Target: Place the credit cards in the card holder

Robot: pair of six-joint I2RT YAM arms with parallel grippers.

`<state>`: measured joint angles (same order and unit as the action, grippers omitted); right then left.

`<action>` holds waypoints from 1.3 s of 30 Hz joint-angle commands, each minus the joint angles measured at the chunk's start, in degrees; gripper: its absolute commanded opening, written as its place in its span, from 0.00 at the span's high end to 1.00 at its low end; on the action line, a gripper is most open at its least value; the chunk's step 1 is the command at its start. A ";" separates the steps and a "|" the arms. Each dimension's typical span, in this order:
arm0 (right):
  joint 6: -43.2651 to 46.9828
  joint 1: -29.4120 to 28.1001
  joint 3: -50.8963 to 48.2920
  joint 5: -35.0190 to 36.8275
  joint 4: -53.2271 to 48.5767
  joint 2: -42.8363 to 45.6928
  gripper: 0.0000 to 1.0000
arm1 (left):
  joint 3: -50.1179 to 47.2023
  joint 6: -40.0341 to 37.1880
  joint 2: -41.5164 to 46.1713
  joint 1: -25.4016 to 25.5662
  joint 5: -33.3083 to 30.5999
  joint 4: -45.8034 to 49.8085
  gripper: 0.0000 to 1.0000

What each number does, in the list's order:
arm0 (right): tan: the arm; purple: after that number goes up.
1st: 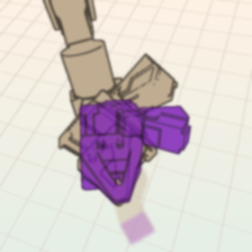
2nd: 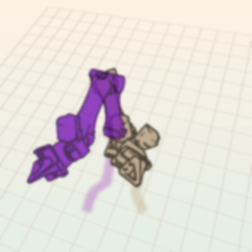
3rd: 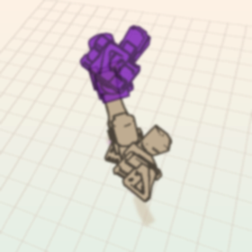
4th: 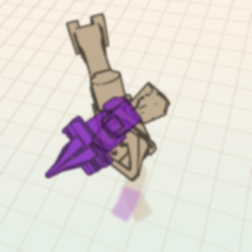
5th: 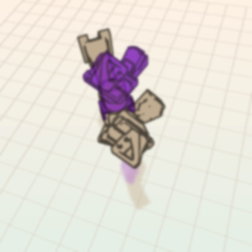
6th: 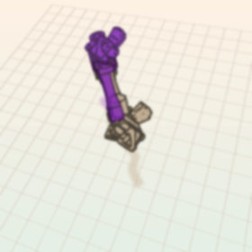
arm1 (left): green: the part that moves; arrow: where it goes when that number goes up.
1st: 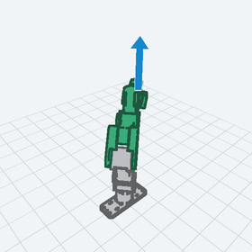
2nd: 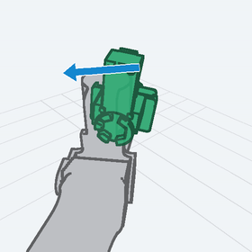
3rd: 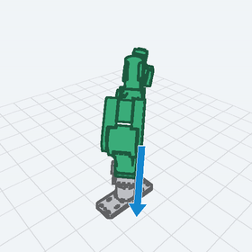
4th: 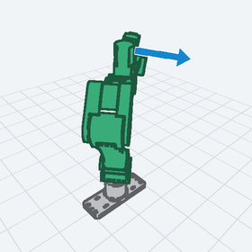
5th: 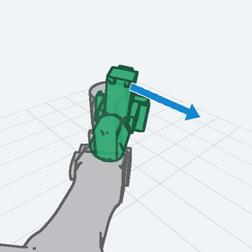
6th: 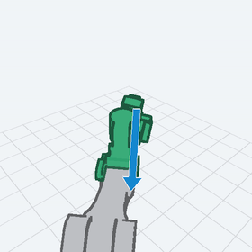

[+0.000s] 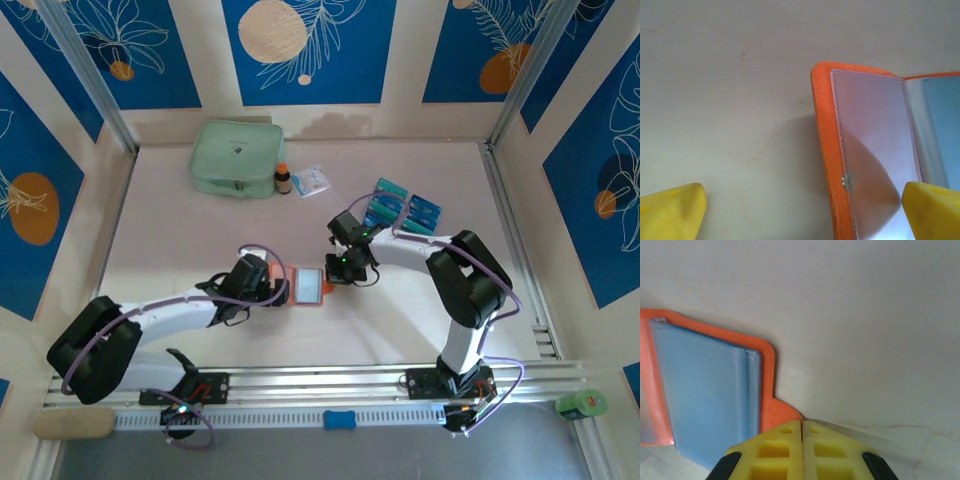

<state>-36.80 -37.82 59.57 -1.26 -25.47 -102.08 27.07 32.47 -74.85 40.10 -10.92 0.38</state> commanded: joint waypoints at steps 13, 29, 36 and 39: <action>3.53 4.85 -2.98 -1.69 -1.53 7.11 0.70 | 1.58 -0.74 -3.13 -0.66 2.57 -2.49 0.00; 25.12 13.81 20.31 18.00 -17.75 0.24 0.61 | 1.84 -0.92 -3.84 -0.63 2.83 -3.19 0.00; 32.63 13.56 27.03 29.12 -19.24 -5.65 0.61 | 1.58 -0.87 -3.90 -0.63 3.00 -3.52 0.00; 34.86 13.57 28.26 30.99 -18.79 -7.17 0.61 | 1.41 -0.83 -3.99 -0.64 3.00 -3.70 0.00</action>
<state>-6.44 -23.99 85.47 24.86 -42.72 -108.42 27.81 32.47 -77.56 39.97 -9.23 -1.80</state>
